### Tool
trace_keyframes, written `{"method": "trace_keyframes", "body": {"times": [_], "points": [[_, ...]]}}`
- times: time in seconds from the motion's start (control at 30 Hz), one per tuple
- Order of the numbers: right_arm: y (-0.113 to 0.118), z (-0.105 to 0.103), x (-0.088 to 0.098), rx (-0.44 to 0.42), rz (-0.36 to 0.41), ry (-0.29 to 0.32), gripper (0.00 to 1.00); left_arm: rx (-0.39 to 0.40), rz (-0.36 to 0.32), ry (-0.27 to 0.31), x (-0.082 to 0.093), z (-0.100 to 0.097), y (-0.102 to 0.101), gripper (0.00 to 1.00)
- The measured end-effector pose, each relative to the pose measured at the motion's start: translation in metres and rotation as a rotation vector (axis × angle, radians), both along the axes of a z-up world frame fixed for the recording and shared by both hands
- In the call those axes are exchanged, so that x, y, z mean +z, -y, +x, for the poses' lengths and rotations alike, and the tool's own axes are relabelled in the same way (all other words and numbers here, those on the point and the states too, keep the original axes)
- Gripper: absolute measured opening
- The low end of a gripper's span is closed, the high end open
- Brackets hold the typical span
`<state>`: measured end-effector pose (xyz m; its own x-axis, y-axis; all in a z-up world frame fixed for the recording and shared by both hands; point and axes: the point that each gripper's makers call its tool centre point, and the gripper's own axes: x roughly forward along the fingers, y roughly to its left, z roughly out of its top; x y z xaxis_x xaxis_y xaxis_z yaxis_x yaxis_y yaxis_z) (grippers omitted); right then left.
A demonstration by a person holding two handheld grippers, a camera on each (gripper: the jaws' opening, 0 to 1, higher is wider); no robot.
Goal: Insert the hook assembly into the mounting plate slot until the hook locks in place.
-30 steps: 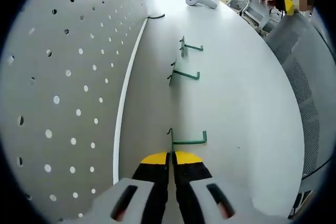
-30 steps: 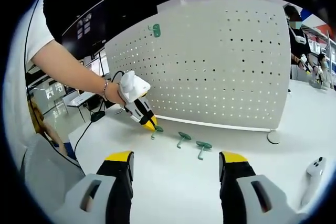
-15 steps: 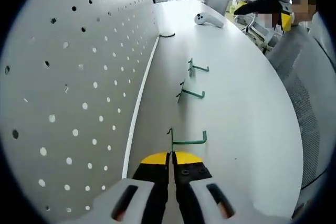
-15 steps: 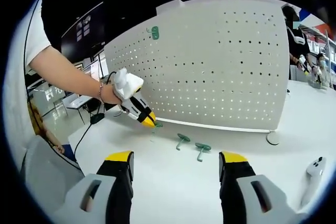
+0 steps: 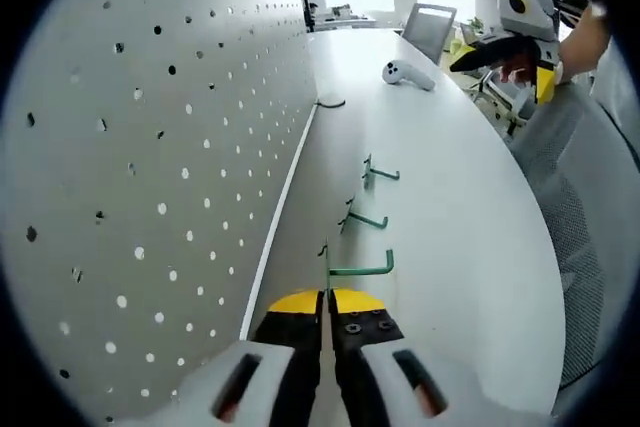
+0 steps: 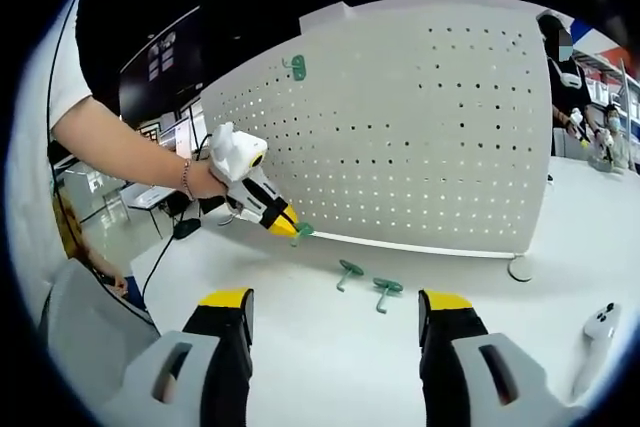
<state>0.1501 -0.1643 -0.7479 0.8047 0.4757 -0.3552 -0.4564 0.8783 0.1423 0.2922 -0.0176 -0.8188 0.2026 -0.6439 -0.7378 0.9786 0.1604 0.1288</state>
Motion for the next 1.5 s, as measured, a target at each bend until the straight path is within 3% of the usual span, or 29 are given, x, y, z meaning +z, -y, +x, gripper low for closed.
{"method": "trace_keyframes", "body": {"times": [0.93, 1.5], "points": [[0.001, 0.001, 0.003, -0.008, -0.003, 0.006, 0.64, 0.105, -0.217, 0.034, 0.055, -0.014, 0.007, 0.02], [0.003, 0.002, 0.003, -0.019, 0.009, 0.008, 0.64, 0.183, -0.344, 0.060, 0.088, -0.025, -0.001, 0.02]]}}
